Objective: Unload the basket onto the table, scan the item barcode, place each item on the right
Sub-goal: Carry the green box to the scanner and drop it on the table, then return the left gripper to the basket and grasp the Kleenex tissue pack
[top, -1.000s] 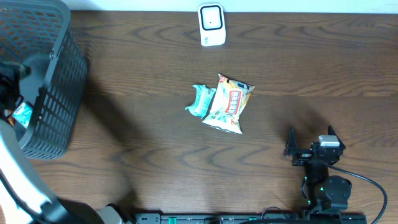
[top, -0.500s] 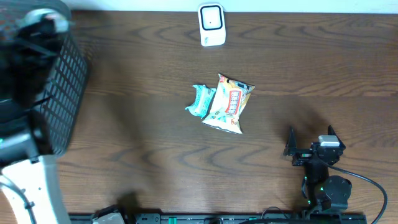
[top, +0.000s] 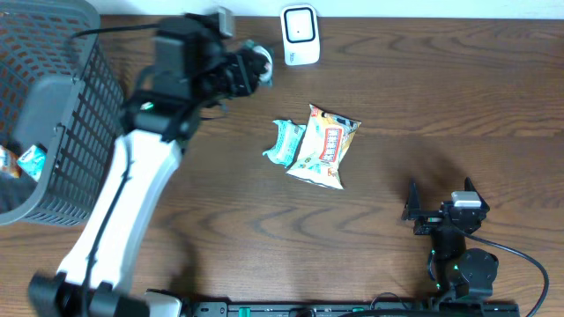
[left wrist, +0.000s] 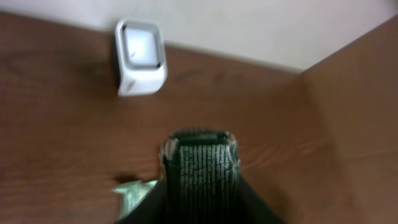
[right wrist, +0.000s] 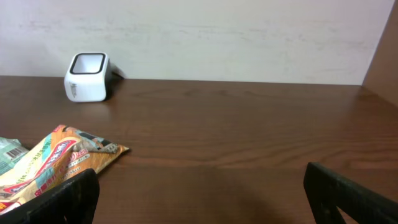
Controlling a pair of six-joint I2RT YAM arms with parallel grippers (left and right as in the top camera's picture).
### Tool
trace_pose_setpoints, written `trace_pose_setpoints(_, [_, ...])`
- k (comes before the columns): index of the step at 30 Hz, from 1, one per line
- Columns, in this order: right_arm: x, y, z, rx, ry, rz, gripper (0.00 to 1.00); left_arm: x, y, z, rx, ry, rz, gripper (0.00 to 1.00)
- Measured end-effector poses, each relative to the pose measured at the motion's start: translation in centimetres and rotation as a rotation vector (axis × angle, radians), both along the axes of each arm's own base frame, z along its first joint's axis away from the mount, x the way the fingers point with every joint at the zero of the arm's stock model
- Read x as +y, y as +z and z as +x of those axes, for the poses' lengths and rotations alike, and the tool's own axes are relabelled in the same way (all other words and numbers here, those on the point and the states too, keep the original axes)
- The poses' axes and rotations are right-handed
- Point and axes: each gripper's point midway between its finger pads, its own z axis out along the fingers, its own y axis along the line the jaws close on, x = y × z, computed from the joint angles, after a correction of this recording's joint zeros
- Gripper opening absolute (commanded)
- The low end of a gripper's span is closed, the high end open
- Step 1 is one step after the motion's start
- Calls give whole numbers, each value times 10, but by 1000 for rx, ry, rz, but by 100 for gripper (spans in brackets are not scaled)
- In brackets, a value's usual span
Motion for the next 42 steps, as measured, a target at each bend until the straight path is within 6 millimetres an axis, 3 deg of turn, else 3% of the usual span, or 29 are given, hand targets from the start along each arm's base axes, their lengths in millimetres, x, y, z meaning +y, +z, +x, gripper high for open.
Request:
trace_pose_setpoints(8, [0,0,0,0,0,0,99,-1,-122,15,185,-17,303,31])
trace_pose_setpoints(12, [0,0,0,0,0,0,99,4,-161,13,267,-24,374,31])
trace_pose_setpoints(16, [0,0,0,0,0,0,99,8,-179,11,308,-26,405,32])
trace_pose_setpoints(20, [0,0,0,0,0,0,99,8,-179,12,298,-31,418,36])
trace_pose_setpoints(24, [0,0,0,0,0,0,99,9,-177,13,279,-51,437,47])
trace_pose_setpoints(28, [0,0,0,0,0,0,99,11,-160,14,236,-55,438,50])
trace_pose_setpoints(31, [0,0,0,0,0,0,99,23,-125,19,155,-20,415,57])
trace_pose_setpoints(33, [0,0,0,0,0,0,99,39,-89,25,72,30,390,58])
trace_pose_setpoints(38, [0,0,0,0,0,0,99,111,15,34,-154,233,329,63])
trace_pose_setpoints(42, [0,0,0,0,0,0,99,185,63,23,-236,426,307,63])
